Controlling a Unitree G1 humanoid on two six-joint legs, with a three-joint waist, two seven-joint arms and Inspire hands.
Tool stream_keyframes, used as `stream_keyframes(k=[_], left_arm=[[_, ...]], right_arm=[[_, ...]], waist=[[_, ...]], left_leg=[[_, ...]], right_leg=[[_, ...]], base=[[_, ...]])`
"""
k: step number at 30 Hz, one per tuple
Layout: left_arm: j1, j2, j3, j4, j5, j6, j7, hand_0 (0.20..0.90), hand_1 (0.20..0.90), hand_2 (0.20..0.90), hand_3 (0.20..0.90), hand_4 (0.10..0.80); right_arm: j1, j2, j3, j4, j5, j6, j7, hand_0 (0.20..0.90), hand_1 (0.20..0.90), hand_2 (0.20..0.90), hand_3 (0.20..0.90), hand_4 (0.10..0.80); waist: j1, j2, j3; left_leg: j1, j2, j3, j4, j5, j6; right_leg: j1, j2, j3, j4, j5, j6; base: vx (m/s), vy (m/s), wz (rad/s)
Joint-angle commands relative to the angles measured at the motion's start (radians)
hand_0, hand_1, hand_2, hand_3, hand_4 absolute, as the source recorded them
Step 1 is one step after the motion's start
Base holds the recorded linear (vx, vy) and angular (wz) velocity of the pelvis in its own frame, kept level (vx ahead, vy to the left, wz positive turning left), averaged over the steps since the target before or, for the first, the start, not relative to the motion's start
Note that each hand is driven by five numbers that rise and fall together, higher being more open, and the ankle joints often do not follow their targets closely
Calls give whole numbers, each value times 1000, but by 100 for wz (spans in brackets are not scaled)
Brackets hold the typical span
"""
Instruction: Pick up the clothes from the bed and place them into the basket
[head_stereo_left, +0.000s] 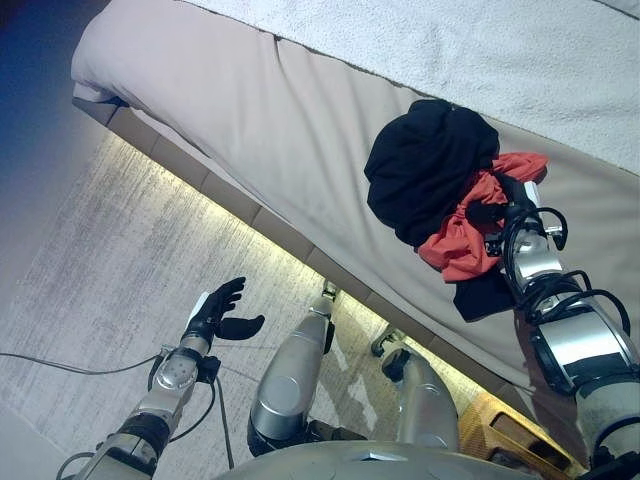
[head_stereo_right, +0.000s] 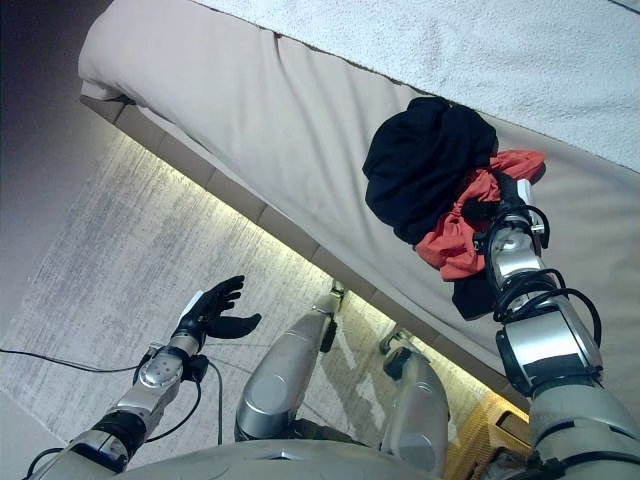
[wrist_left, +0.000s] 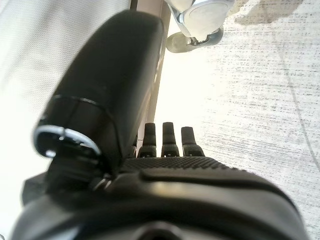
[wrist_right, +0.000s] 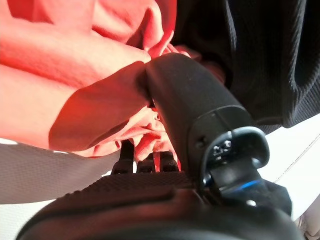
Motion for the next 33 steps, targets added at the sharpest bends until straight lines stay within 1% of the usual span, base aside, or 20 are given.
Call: stream_keyframes(k=[1, 5, 7, 8, 9, 11, 12, 13, 15, 17, 18, 19, 21, 22, 23, 25, 28, 29, 30, 33], left_arm=[[44, 54, -1, -60, -28, -1, 9, 900, 900, 900, 900, 800], [45, 53, -4, -61, -23, -1, 9, 900, 900, 900, 900, 800], [48, 52, -8, -60, -19, -5, 11, 900, 900, 900, 900, 800], [49, 51, -9, -60, -16, -5, 13, 900, 900, 900, 900, 800], [53, 48, -8, -54, -12, -10, 15, 900, 900, 900, 900, 800], [63, 41, -5, -46, -4, -11, 21, 900, 900, 900, 900, 800], [65, 40, -5, -44, -1, -13, 22, 900, 900, 900, 900, 800], [80, 28, -3, -34, 11, -12, 31, 900, 900, 900, 900, 800], [100, 10, 0, -18, 27, -14, 43, 900, 900, 900, 900, 800], [113, -7, 9, 2, 50, -15, 50, 900, 900, 900, 900, 800], [116, -9, 11, 6, 53, -18, 50, 900, 900, 900, 900, 800], [131, -20, 25, 22, 61, -20, 54, 900, 900, 900, 900, 800], [149, -34, 40, 45, 76, -35, 56, 900, 900, 900, 900, 800], [158, -44, 51, 54, 85, -41, 57, 900, 900, 900, 900, 800], [159, -45, 51, 55, 87, -41, 57, 900, 900, 900, 900, 800], [175, -65, 68, 72, 107, -42, 54, 900, 900, 900, 900, 800], [181, -96, 70, 113, 134, -52, 52, 900, 900, 900, 900, 800], [182, -96, 70, 115, 133, -52, 52, 900, 900, 900, 900, 800], [180, -104, 69, 126, 134, -54, 55, 900, 900, 900, 900, 800], [177, -110, 67, 144, 156, -65, 56, 900, 900, 900, 900, 800]], right_arm=[[29, 15, 54, -22, 24, -6, -22, 300, 300, 300, 200, 100], [53, 14, -8, -7, 96, -5, -87, 300, 300, 300, 200, 100], [69, 3, -48, 5, 147, -24, -112, 300, 300, 300, 200, 100], [77, -2, -68, 6, 178, -41, -124, 300, 300, 300, 200, 100], [95, -9, -107, 3, 240, -64, -140, 300, 300, 300, 200, 100], [122, -15, -167, -5, 286, -90, -150, 300, 300, 300, 200, 100], [128, -15, -175, -7, 303, -97, -151, 300, 300, 300, 200, 100], [159, -20, -238, -22, 394, -138, -146, 300, 300, 300, 200, 100], [204, -19, -314, -54, 486, -198, -113, 300, 300, 300, 200, 100], [253, 6, -375, -117, 613, -248, -43, 300, 300, 300, 200, 100], [263, 11, -382, -126, 644, -262, -23, 300, 300, 300, 200, 100], [320, 50, -409, -216, 724, -278, 45, 300, 300, 300, 200, 100], [399, 95, -422, -330, 834, -287, 132, 300, 300, 300, 200, 100], [444, 121, -431, -388, 897, -288, 188, 300, 300, 300, 200, 100], [451, 124, -432, -394, 905, -288, 195, 300, 300, 300, 200, 100], [534, 173, -455, -523, 1035, -277, 289, 300, 300, 300, 200, 100], [642, 278, -507, -679, 1226, -262, 498, 300, 300, 300, 200, 100], [646, 281, -507, -684, 1235, -263, 509, 300, 300, 300, 200, 100], [669, 310, -514, -742, 1272, -258, 553, 300, 300, 300, 200, 100], [708, 348, -526, -822, 1337, -262, 631, 300, 300, 300, 200, 100]], waist=[[28, 19, -38], [23, 4, -51], [18, -4, -61], [18, -4, -62], [13, -11, -71], [3, -20, -85], [3, -20, -87], [-8, -28, -107], [-23, -33, -129], [-41, -39, -156], [-42, -41, -160], [-63, -50, -185], [-90, -59, -211], [-105, -65, -225], [-107, -65, -228], [-141, -75, -259], [-202, -83, -310], [-204, -84, -312], [-222, -85, -322], [-251, -89, -339]], left_leg=[[-39, 29, 14, 46, -53, -28], [-6, 37, 21, 25, -56, -35], [18, 42, 25, 2, -55, -37], [16, 42, 33, -6, -30, -30], [36, 45, 37, -23, -30, -32], [63, 50, 44, -44, -34, -34], [69, 50, 45, -48, -34, -34], [103, 55, 54, -74, -37, -37], [139, 59, 67, -102, -37, -39], [173, 64, 76, -128, -37, -40], [179, 65, 77, -132, -37, -40], [211, 70, 90, -159, -36, -40], [244, 78, 102, -190, -31, -42], [259, 79, 109, -204, -29, -43], [257, 79, 110, -205, -24, -42], [287, 86, 124, -219, -27, -42], [336, 99, 158, -238, -42, -44], [338, 99, 159, -238, -43, -44], [350, 102, 168, -238, -48, -44], [374, 108, 182, -238, -57, -43]], right_leg=[[54, -2, -3, -29, 19, 27], [110, 17, -2, -82, 26, 29], [139, 29, 3, -112, 31, 33], [143, 31, -10, -126, 55, 26], [165, 38, -7, -147, 58, 30], [191, 48, 3, -170, 57, 33], [196, 50, 4, -175, 58, 33], [229, 59, 15, -201, 55, 35], [257, 65, 29, -225, 56, 37], [277, 70, 45, -242, 58, 38], [280, 71, 48, -245, 59, 39], [298, 75, 62, -261, 62, 42], [314, 84, 77, -278, 67, 41], [322, 89, 86, -288, 71, 43], [320, 89, 86, -291, 76, 43], [331, 95, 104, -313, 86, 44], [350, 104, 138, -362, 114, 52], [352, 105, 139, -365, 116, 52], [358, 107, 148, -372, 119, 53], [370, 110, 165, -371, 115, 52]], base=[[7, -38, 0], [5, -29, -1], [-35, -20, -2], [-81, 2, 1], [-79, 11, 4], [0, 0, 0], [41, 7, -7], [51, 31, -9], [60, 49, -15], [47, 28, -14], [55, 11, -14], [49, 6, -15], [41, -5, -18], [2, -9, -11], [16, -3, -11], [35, 6, -18], [37, 7, -19], [15, 6, -17], [-2, 2, -16], [3, -1, -22]])
